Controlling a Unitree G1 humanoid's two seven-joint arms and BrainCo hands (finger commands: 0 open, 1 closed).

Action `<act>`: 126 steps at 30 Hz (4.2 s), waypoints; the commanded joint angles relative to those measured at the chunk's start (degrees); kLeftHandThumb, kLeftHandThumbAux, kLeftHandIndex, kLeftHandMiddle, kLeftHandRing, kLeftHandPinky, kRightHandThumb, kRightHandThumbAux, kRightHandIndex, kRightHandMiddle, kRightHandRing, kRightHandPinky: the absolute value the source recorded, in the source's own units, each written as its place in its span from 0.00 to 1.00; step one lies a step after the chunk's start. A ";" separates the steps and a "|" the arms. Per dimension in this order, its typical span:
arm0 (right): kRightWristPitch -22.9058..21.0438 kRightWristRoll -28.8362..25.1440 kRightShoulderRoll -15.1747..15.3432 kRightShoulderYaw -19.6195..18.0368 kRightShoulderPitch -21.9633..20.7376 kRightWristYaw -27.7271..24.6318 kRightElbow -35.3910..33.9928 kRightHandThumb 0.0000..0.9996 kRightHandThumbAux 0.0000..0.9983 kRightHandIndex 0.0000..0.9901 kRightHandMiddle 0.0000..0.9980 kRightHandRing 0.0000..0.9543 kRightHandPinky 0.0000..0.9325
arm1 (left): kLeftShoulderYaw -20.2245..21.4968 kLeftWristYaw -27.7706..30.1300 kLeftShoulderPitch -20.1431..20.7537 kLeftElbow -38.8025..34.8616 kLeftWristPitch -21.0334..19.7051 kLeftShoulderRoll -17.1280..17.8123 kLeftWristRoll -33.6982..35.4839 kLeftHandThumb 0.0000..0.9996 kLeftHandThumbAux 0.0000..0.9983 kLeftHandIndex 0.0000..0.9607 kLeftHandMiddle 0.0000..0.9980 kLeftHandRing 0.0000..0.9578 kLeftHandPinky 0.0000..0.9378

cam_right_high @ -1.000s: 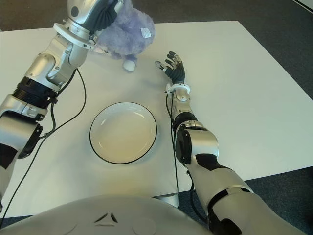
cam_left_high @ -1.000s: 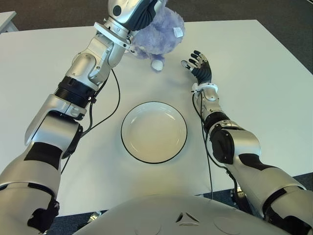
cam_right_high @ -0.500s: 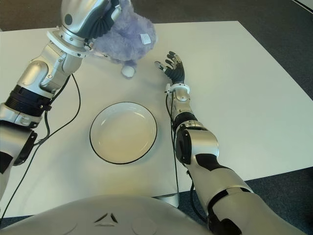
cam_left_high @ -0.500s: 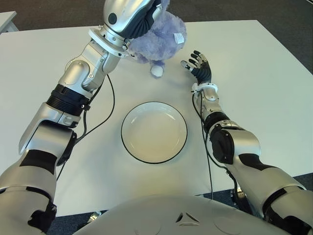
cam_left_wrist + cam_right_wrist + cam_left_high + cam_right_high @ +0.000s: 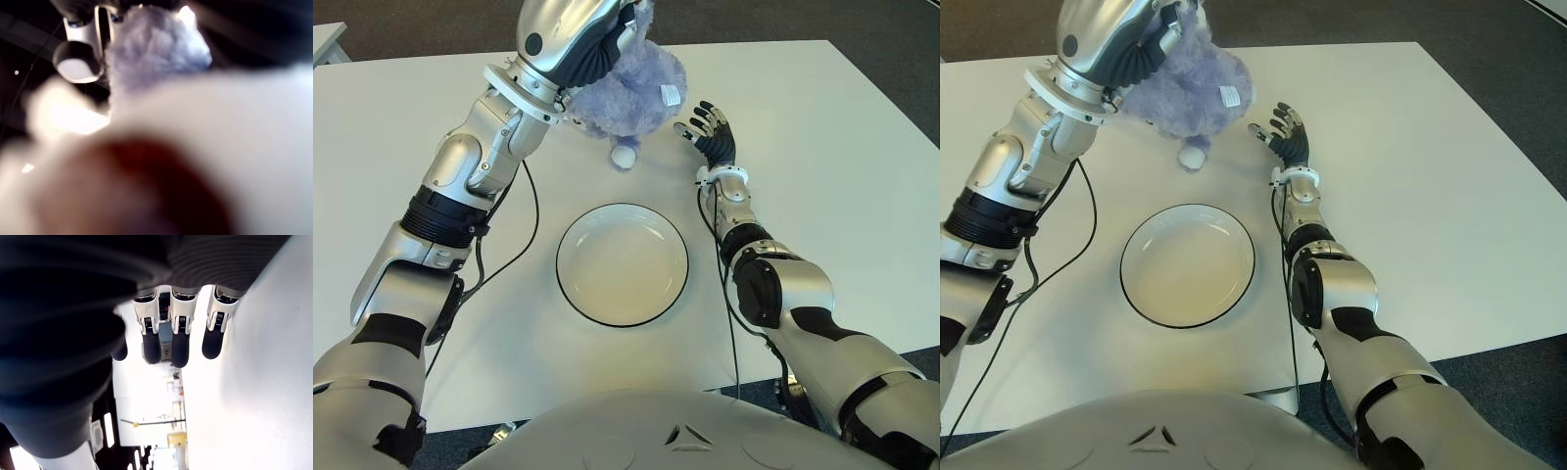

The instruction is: Put the doll into the plate.

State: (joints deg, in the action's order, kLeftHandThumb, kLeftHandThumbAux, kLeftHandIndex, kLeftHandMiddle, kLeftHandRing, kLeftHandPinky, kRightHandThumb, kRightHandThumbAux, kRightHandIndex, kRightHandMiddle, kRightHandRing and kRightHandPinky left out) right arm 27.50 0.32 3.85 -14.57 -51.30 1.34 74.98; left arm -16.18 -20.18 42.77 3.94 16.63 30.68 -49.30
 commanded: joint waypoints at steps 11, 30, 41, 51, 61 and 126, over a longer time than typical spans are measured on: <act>-1.19 -0.25 -0.47 -0.19 0.68 0.17 1.22 0.07 0.84 0.14 0.16 0.17 0.19 | 1.55 1.14 -2.04 -2.67 1.24 0.91 -2.16 0.73 0.70 0.46 0.84 0.89 0.93; 0.18 0.06 -0.52 0.05 1.00 -0.10 0.98 0.09 0.83 0.14 0.17 0.17 0.18 | 3.63 18.09 -1.64 -9.90 6.21 5.16 5.09 0.71 0.70 0.46 0.85 0.90 0.89; -1.60 0.67 0.01 0.67 0.50 0.50 1.37 0.04 0.85 0.14 0.17 0.17 0.17 | 5.19 18.83 -3.62 -13.49 3.68 3.56 1.50 0.71 0.70 0.46 0.83 0.88 0.89; -2.84 0.49 0.17 0.58 0.16 0.23 1.55 0.00 0.88 0.14 0.15 0.14 0.15 | 11.57 16.57 -10.20 -18.57 4.75 4.78 4.95 0.71 0.71 0.45 0.69 0.74 0.81; -2.88 0.48 0.19 0.59 0.15 0.21 1.56 0.00 0.88 0.14 0.15 0.14 0.15 | 12.71 17.14 -10.34 -18.04 6.65 4.43 5.40 0.71 0.71 0.45 0.69 0.74 0.81; -3.10 0.45 0.30 0.51 0.01 0.13 1.63 0.00 0.88 0.14 0.15 0.14 0.15 | 13.01 17.27 -9.91 -17.09 7.47 3.64 4.87 0.71 0.71 0.45 0.69 0.74 0.81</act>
State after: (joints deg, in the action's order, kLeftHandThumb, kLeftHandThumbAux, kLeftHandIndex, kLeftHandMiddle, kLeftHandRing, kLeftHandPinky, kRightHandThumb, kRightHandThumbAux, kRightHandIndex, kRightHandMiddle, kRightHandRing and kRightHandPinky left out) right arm 26.14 0.73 4.57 -14.05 -51.99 1.47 75.54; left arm -3.35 -2.67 32.74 -13.48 23.93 34.44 -44.38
